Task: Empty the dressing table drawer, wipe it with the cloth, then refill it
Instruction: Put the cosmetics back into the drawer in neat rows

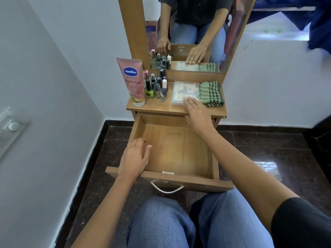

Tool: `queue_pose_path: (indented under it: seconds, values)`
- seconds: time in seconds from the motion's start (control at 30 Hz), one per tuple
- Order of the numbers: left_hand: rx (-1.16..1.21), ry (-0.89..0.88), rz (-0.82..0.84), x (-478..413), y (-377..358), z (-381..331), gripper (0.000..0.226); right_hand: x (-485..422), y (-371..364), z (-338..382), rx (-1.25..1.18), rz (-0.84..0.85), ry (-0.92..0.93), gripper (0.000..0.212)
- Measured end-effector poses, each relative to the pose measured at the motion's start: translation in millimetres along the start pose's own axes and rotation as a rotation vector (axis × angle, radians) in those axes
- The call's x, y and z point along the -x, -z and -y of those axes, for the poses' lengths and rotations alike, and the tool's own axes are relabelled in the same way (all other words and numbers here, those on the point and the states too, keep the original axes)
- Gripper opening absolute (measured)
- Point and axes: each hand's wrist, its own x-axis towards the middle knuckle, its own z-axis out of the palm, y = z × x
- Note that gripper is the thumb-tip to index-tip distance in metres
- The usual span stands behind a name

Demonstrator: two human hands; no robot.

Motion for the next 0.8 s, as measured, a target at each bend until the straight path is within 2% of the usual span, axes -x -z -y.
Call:
queue_pose_path:
  seconds: [0.2, 0.3, 0.43, 0.53, 0.63, 0.7, 0.8]
  values:
    - [0.084, 0.007, 0.023, -3, 1, -5, 0.036, 36, -2, 0, 0.104, -0.413, 0.194, 0.031]
    - [0.365, 0.174, 0.034, -15, 1, -23, 0.034, 39, 3, -2, 0.127, -0.504, 0.284, 0.024]
    - [0.984, 0.556, 0.16, -46, -1, -57, 0.035, 58, -2, -1, 0.131, -0.598, 0.361, 0.018]
    - [1.157, 0.625, 0.281, -61, -4, -74, 0.032, 81, -13, 1, 0.104, -0.624, 0.407, 0.018]
    - [1.153, 0.6, 0.302, -63, -11, -81, 0.015, 96, -20, 3, 0.06, -0.61, 0.404, 0.019]
    - [1.145, 0.613, 0.299, -61, -14, -82, 0.007, 102, -18, 4, 0.012, -0.541, 0.399, 0.021]
    - [1.119, 0.669, 0.307, -56, -18, -74, 0.01, 112, -16, -2, -0.266, -0.414, 0.273, 0.03]
